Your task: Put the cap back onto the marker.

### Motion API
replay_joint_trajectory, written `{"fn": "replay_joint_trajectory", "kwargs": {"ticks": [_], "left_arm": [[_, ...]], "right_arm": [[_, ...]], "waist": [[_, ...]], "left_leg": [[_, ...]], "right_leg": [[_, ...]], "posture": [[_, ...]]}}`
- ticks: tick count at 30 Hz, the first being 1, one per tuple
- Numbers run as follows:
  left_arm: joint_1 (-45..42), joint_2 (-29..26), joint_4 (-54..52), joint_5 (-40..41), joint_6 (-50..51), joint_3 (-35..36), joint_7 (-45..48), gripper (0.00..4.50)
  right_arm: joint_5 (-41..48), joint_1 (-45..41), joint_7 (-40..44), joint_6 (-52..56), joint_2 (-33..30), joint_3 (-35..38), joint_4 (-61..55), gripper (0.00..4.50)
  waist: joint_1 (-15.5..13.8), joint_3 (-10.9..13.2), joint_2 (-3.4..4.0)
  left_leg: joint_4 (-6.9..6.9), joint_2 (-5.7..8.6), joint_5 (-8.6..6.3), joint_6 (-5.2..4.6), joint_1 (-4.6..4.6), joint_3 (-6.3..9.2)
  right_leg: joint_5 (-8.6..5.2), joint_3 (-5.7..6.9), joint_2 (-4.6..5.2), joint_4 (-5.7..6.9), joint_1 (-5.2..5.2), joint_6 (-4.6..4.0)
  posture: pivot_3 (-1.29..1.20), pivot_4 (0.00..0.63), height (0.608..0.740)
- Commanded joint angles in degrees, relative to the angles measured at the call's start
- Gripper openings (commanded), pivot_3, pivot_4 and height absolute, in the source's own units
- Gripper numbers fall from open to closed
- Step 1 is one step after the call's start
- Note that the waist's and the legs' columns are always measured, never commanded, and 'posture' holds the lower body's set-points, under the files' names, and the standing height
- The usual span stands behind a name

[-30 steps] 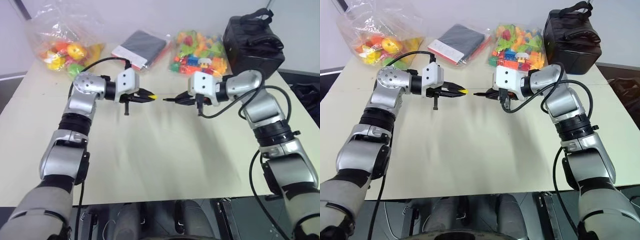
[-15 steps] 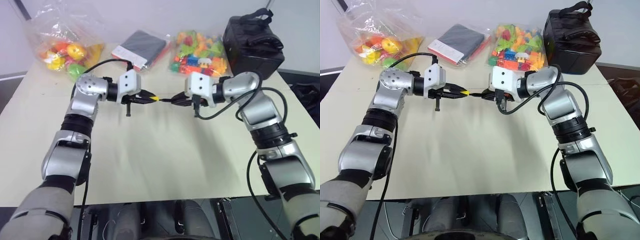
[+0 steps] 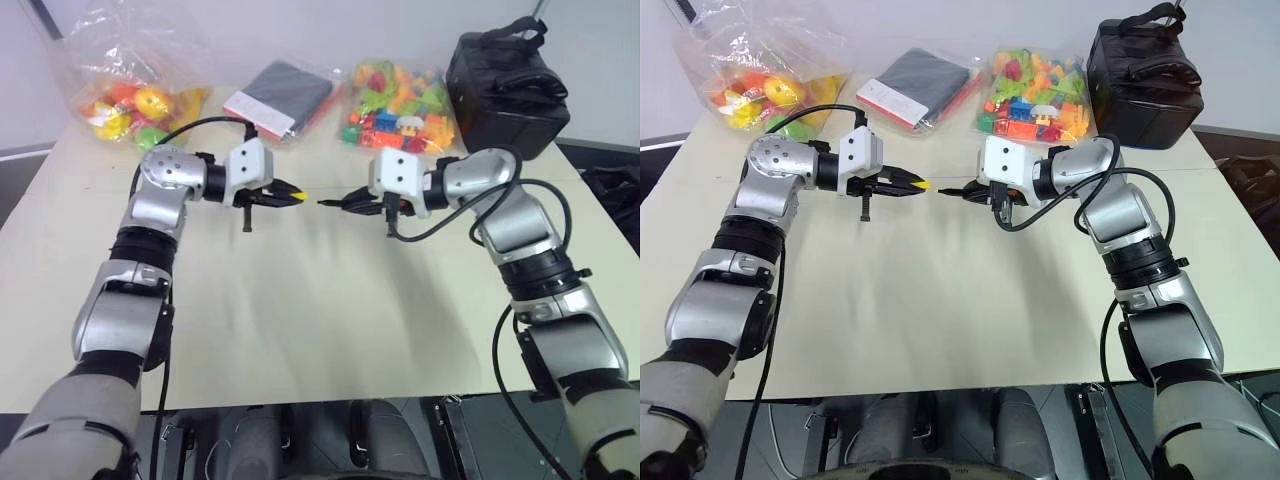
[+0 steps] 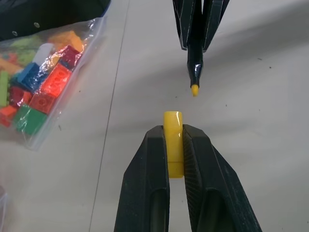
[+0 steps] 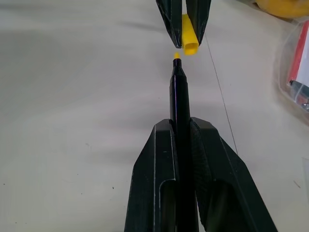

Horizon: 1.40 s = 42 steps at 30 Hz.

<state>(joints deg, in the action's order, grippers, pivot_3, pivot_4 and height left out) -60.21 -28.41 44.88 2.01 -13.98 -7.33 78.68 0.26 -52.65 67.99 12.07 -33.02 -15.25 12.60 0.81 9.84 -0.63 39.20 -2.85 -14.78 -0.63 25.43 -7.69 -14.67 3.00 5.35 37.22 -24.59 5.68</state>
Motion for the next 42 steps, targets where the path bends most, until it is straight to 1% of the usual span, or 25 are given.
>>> {"fn": "replay_joint_trajectory", "kwargs": {"ticks": [1,13,25,42], "left_arm": [[0.5,-0.4,-2.6,1.6,0.5,0.7,0.1,0.05],[0.9,2.8,-2.9,1.2,0.5,0.1,-1.3,0.05],[0.7,0.4,-3.3,1.7,1.0,0.9,-0.8,0.05],[1.6,2.0,-4.9,2.4,1.9,-0.1,-1.5,0.05]], "right_arm": [[0.5,-0.9,-0.5,-0.7,-0.3,1.2,-0.8,0.00],[0.8,-0.6,-0.7,-0.1,0.2,1.1,-1.4,0.00],[0.7,-0.6,-0.9,-0.5,0.0,1.3,-0.7,0.00],[0.8,-0.9,-1.5,-0.6,1.1,0.9,-0.5,0.00]], "waist": [[0.0,0.0,0.00],[0.0,0.0,0.00],[0.0,0.0,0.00],[0.0,0.0,0.00]], "left_leg": [[0.00,0.00,0.00,0.00,0.00,0.00],[0.01,0.00,0.00,0.00,0.00,0.00],[0.01,0.00,0.00,0.00,0.00,0.00],[0.01,0.00,0.00,0.00,0.00,0.01]], "right_leg": [[0.00,0.00,0.00,0.00,0.00,0.00],[0.00,0.00,0.00,0.00,0.00,0.00],[0.00,0.00,0.00,0.00,0.00,0.00],[0.00,0.00,0.00,0.01,0.01,0.00]], "posture": [[0.00,0.150,0.740],[0.00,0.150,0.740],[0.00,0.150,0.740],[0.00,0.150,0.740]]}}
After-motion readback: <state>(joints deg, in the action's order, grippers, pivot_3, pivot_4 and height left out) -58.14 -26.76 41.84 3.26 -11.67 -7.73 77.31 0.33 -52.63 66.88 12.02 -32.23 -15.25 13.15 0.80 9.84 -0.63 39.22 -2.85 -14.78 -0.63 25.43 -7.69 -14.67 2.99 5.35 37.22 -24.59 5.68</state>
